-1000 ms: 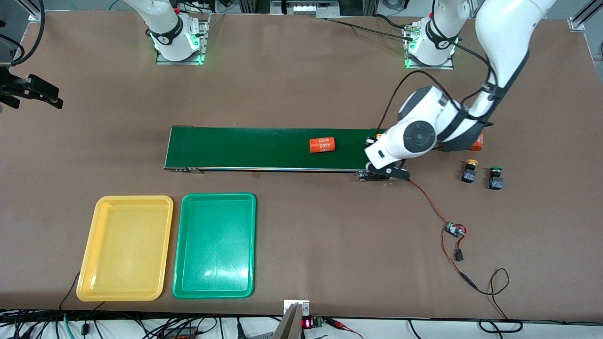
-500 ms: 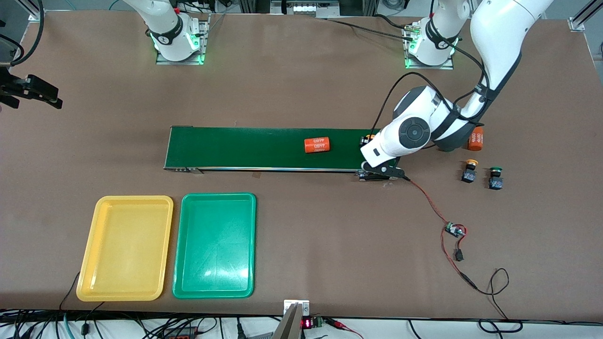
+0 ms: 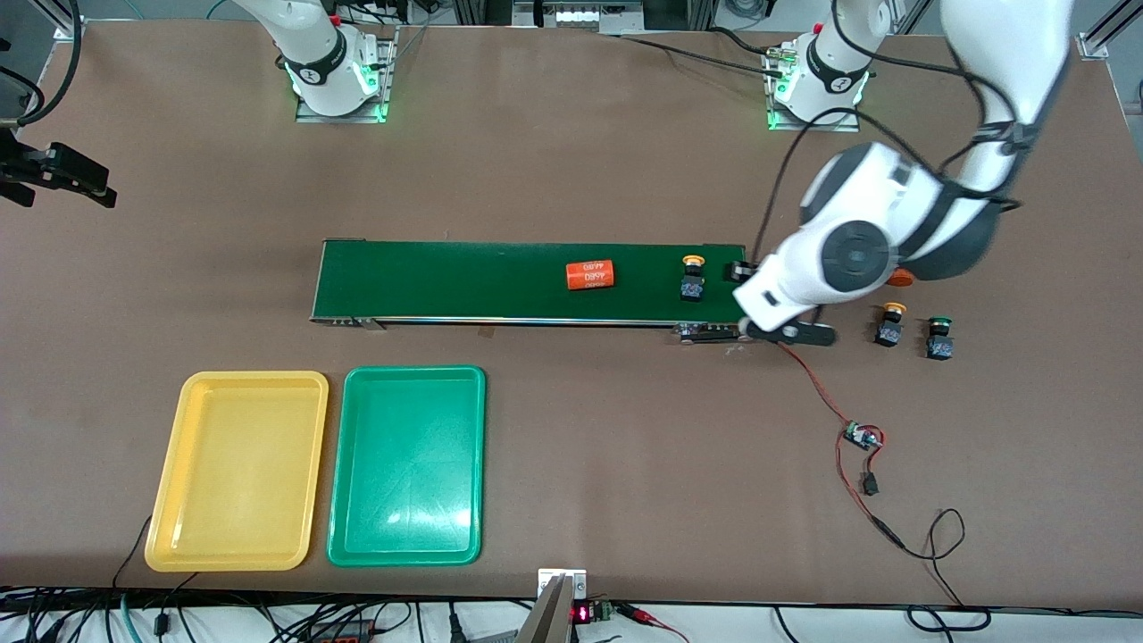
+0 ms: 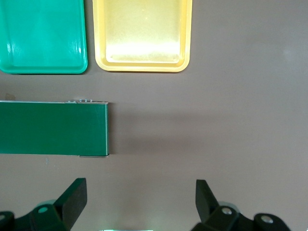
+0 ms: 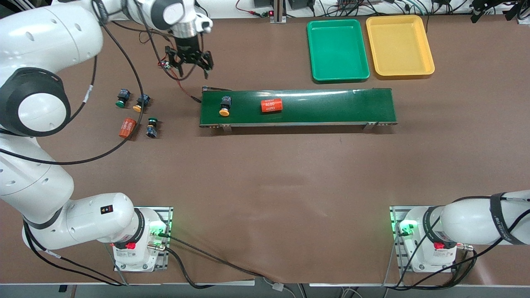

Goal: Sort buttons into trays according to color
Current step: 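Grasp a second yellow button with the left gripper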

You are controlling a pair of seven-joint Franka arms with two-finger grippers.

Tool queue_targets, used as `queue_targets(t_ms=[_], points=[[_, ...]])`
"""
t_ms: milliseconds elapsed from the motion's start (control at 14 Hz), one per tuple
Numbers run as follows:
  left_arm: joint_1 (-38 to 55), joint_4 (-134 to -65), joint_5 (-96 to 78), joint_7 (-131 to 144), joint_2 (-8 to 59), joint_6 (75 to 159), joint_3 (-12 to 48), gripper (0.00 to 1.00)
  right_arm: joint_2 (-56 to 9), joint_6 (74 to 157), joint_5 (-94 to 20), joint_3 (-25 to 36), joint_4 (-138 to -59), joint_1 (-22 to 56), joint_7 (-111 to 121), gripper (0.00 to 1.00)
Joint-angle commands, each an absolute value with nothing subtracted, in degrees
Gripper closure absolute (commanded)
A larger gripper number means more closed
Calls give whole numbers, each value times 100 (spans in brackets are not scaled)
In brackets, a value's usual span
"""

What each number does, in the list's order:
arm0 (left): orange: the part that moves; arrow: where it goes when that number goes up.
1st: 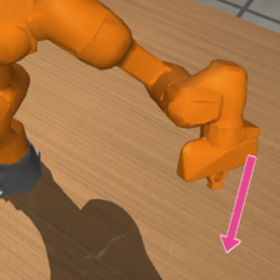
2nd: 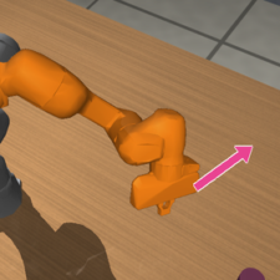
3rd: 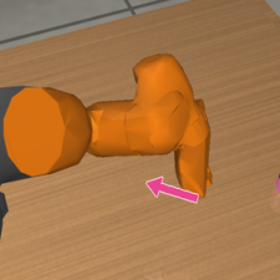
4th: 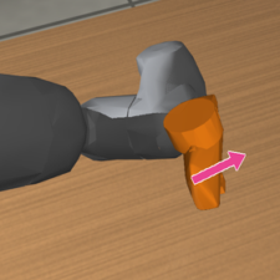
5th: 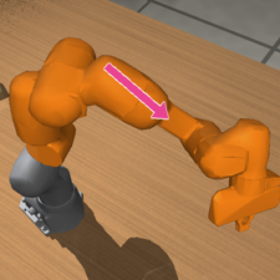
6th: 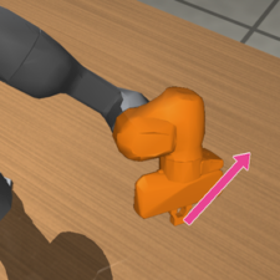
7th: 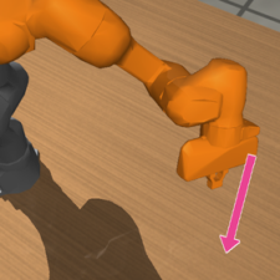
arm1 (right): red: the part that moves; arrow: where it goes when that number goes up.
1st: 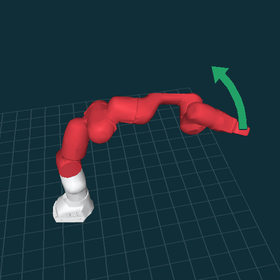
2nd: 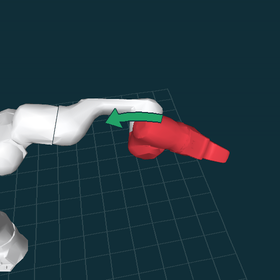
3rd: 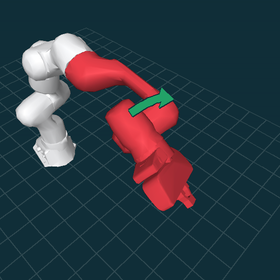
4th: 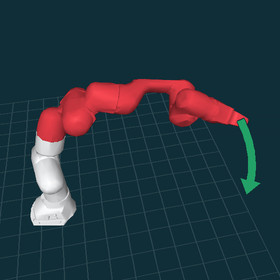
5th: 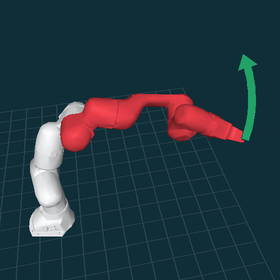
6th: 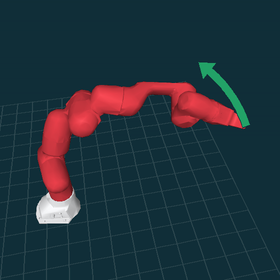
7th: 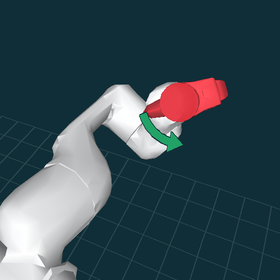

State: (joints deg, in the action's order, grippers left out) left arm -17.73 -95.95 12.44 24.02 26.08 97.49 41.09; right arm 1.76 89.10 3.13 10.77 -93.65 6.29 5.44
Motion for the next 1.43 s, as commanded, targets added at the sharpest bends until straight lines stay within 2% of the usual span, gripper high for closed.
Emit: queue_targets(t_ms=[0,357,786,1071,1357], points=[[-2494,-9510,1650,1648,2724,9633,4131,0,193,8947,229,1072,-9369,615,492,0],[-3260,-9658,2363,748,3023,9685,4122,0,193,8947,176,1072,-9360,615,492,0],[-3972,-11230,3373,738,3076,11721,4122,0,193,8947,141,1072,-9360,615,492,0],[-4262,-11452,3901,738,3295,12408,4122,0,202,8930,149,1064,-9360,624,492,0],[-4509,-11461,4315,738,3849,12919,4113,0,202,8938,149,1063,-9360,633,492,0]])
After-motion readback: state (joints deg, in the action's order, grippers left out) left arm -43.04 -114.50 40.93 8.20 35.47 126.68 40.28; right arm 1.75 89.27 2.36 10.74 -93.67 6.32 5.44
